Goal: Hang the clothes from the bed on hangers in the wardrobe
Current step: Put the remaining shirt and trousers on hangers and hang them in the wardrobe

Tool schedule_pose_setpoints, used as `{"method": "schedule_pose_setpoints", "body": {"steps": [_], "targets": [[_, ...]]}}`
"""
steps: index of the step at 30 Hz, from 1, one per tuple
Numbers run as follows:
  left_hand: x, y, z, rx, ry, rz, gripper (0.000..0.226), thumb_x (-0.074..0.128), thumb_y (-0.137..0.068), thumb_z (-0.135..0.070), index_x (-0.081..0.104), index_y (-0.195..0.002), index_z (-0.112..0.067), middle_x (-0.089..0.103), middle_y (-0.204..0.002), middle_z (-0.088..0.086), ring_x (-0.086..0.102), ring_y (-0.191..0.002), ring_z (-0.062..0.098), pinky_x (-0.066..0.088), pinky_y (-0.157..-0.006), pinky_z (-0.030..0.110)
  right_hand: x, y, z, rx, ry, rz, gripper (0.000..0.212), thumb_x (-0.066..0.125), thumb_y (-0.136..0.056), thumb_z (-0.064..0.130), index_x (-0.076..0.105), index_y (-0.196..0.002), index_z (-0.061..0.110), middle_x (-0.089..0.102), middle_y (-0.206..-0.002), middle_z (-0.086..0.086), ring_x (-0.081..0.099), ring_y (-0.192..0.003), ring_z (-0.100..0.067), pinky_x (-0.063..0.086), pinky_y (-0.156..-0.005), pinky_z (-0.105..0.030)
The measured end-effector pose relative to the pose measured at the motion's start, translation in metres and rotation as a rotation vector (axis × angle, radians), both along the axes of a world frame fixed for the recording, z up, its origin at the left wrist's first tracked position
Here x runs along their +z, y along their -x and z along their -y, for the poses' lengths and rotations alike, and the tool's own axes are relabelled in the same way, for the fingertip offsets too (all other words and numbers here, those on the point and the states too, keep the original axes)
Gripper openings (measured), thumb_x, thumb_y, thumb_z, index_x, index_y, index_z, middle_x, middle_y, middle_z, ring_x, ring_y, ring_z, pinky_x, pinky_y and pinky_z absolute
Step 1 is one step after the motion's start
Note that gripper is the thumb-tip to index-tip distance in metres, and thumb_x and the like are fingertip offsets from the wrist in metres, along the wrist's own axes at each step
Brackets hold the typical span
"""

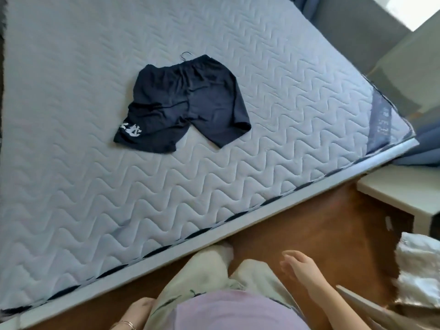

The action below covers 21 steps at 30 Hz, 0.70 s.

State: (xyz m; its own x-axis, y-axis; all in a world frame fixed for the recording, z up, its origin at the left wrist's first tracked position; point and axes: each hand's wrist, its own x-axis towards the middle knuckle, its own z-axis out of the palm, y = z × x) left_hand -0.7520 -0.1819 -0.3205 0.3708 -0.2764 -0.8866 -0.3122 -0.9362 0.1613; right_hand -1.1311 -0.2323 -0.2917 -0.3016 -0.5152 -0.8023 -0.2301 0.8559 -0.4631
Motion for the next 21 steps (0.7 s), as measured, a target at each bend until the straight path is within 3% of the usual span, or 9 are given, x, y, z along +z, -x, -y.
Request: {"method": "schedule_pose_setpoints", "body": {"steps": [2,4,6,11,14,16,17,19,21], "targets": [[0.012,0.007,0.041,0.065,0.044,-0.104,0.017,0.051,-0.092,-0.015,0.063,-0.089,-0.004,0.056,-0.079,0.005,0.05,-0.083,0.02,0.036,-0.061,0.022,-0.002,-0.003,0.025,0.078,-0.028,-0.036,0.014,0.05,-0.091,0.007,0.064,-0.095,0.009,0.065,-0.077,-0.009,0.059,-0.068,-0.019,0.046,-0.055,-0.017],[0.012,0.008,0.082,0.135,0.09,-0.127,0.023,0.045,-0.094,-0.014,0.057,-0.106,0.001,0.059,-0.093,0.012,0.055,-0.087,0.025,0.039,-0.065,0.026,-0.004,-0.001,0.042,0.141,-0.089,-0.063,0.012,0.051,-0.09,0.003,0.063,-0.092,0.005,0.064,-0.068,-0.007,0.057,-0.062,-0.018,0.043,-0.042,-0.008],[0.018,0.009,0.125,0.134,0.177,-0.144,0.017,0.045,-0.094,-0.012,0.055,-0.104,-0.005,0.059,-0.099,0.013,0.056,-0.091,0.025,0.042,-0.068,0.027,-0.008,0.003,0.063,0.194,-0.153,-0.099,0.012,0.056,-0.087,0.004,0.068,-0.09,0.003,0.065,-0.053,0.004,0.059,-0.06,-0.018,0.042,-0.04,-0.008],[0.015,0.011,0.223,0.114,0.289,-0.15,0.012,0.046,-0.094,-0.015,0.058,-0.089,-0.015,0.06,-0.093,0.009,0.058,-0.078,0.019,0.046,-0.059,0.012,-0.022,-0.001,0.156,0.363,-0.262,-0.074,0.012,0.061,-0.083,0.009,0.071,-0.077,0.012,0.065,-0.068,-0.001,0.065,-0.08,-0.028,0.048,-0.068,-0.025],[0.0,0.009,0.294,0.028,0.303,-0.173,0.017,0.052,-0.091,-0.013,0.058,-0.079,-0.023,0.063,-0.095,0.01,0.06,-0.086,0.022,0.048,-0.089,0.027,-0.024,-0.029,0.251,0.444,-0.224,-0.028,0.011,0.053,-0.09,0.006,0.063,-0.087,0.006,0.061,-0.069,-0.006,0.055,-0.061,-0.018,0.043,-0.049,-0.011],[-0.014,0.009,0.358,-0.02,0.366,-0.13,0.012,0.051,-0.091,-0.014,0.061,-0.093,-0.02,0.064,-0.105,0.009,0.06,-0.1,0.023,0.043,-0.096,0.032,-0.041,-0.05,0.327,0.509,-0.147,-0.029,0.016,0.049,-0.092,0.004,0.058,-0.082,0.012,0.061,-0.076,-0.011,0.054,-0.061,-0.017,0.04,-0.044,-0.005],[-0.025,0.01,0.393,-0.041,0.419,-0.084,0.018,0.05,-0.091,-0.014,0.062,-0.103,-0.016,0.065,-0.11,0.009,0.059,-0.105,0.023,0.042,-0.095,0.03,-0.051,-0.062,0.367,0.558,-0.088,-0.046,0.018,0.048,-0.092,0.005,0.059,-0.08,0.013,0.062,-0.081,-0.014,0.057,-0.066,-0.02,0.046,-0.053,-0.009],[-0.048,0.015,0.465,-0.078,0.525,0.002,0.028,0.049,-0.091,-0.011,0.059,-0.116,-0.01,0.063,-0.119,0.009,0.057,-0.113,0.023,0.04,-0.095,0.026,-0.072,-0.084,0.445,0.674,0.057,-0.086,0.021,0.047,-0.091,0.005,0.063,-0.079,0.004,0.065,-0.09,-0.023,0.061,-0.08,-0.025,0.051,-0.08,-0.034],[-0.073,0.023,0.53,-0.156,0.616,0.084,0.034,0.048,-0.091,-0.012,0.054,-0.124,-0.009,0.057,-0.13,0.007,0.051,-0.122,0.022,0.036,-0.101,0.027,-0.087,-0.107,0.518,0.806,0.17,-0.162,0.026,0.042,-0.092,0.007,0.062,-0.098,-0.008,0.063,-0.107,-0.026,0.06,-0.095,-0.031,0.045,-0.091,-0.043]]}}
